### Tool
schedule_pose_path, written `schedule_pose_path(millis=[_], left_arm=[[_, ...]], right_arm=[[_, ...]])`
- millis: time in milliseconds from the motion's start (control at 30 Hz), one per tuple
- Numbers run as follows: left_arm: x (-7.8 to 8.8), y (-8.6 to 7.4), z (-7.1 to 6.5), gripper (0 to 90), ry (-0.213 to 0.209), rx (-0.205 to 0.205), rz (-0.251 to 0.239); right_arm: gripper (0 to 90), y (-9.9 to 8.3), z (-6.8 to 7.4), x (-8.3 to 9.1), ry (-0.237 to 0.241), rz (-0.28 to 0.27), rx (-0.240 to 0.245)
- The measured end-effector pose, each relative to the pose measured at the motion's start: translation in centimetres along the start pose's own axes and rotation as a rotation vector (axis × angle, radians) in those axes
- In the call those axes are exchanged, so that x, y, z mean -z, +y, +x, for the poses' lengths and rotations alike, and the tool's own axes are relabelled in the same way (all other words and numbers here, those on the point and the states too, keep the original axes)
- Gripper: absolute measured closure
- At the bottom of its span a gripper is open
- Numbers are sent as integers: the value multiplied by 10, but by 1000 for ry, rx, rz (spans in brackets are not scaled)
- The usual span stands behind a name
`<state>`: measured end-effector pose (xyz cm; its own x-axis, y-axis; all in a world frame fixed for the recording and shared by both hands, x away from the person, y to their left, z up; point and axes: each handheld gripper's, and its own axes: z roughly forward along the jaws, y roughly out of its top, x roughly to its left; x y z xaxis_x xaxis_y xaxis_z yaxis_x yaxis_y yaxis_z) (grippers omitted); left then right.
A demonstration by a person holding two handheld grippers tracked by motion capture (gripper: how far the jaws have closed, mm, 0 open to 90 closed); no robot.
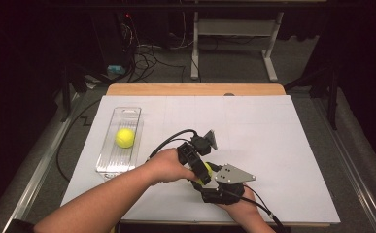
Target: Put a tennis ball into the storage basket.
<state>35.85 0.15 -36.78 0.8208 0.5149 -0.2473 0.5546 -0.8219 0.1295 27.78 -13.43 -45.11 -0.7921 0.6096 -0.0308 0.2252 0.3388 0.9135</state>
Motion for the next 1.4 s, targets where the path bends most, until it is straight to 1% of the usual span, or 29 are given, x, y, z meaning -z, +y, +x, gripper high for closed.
schedule_pose_path(millis=[33, 67, 100, 133, 200, 233, 267, 300, 367, 467, 500, 567, 700, 800, 867, 933, 1033, 1133, 1200, 1333, 1400], left_arm=[[0, 0, 0, 266, 3, -1, -3], [1, 0, 0, 268, 8, -11, 4], [2, -1, 0, 268, 14, -9, 7], [2, -1, 0, 268, 25, 0, 3], [6, -4, 4, 268, 35, 16, -9], [8, -5, 8, 268, 43, 24, -7], [11, -7, 11, 268, 52, 36, -17], [13, -9, 15, 268, 59, 46, -18], [18, -14, 22, 268, 72, 67, -20], [27, -22, 34, 268, 91, 98, -15], [30, -25, 38, 268, 93, 110, -21], [37, -31, 47, 268, 108, 130, -20], [52, -46, 63, 268, 138, 175, -23], [66, -60, 75, 268, 165, 211, -30], [75, -70, 84, 268, 169, 238, -33], [84, -81, 92, 268, 186, 263, -33], [94, -97, 106, 268, 199, 308, -38], [99, -112, 118, 268, 213, 352, -36], [101, -121, 126, 268, 224, 382, -25], [100, -137, 138, 268, 238, 426, -9], [97, -143, 141, 268, 236, 439, 10]], right_arm=[[269, 0, 0, 0, 1, 5, -4], [265, 0, -1, -1, -1, -1, -11], [255, 0, -2, -1, 9, -1, -15], [218, 0, -2, -1, 9, -1, -30], [123, 0, -4, -1, 2, 11, -17], [85, -1, -5, 0, 5, 25, -26], [49, -3, -6, 0, -6, 34, -23], [28, -4, -8, 1, -8, 36, -30], [0, -8, -14, 3, -30, 42, -34], [0, -13, -24, 11, -67, 52, -42], [0, -15, -28, 15, -89, 48, -46], [0, -19, -38, 22, -123, 48, -53], [0, -25, -55, 41, -186, 40, -83], [0, -31, -67, 57, -226, 38, -94], [0, -36, -74, 67, -251, 42, -102], [0, -41, -80, 76, -274, 47, -110], [0, -48, -88, 89, -305, 48, -121], [0, -54, -95, 100, -334, 43, -134], [0, -56, -98, 105, -346, 41, -141], [0, -59, -101, 111, -359, 42, -144], [0, -61, -102, 112, -360, 46, -145]])
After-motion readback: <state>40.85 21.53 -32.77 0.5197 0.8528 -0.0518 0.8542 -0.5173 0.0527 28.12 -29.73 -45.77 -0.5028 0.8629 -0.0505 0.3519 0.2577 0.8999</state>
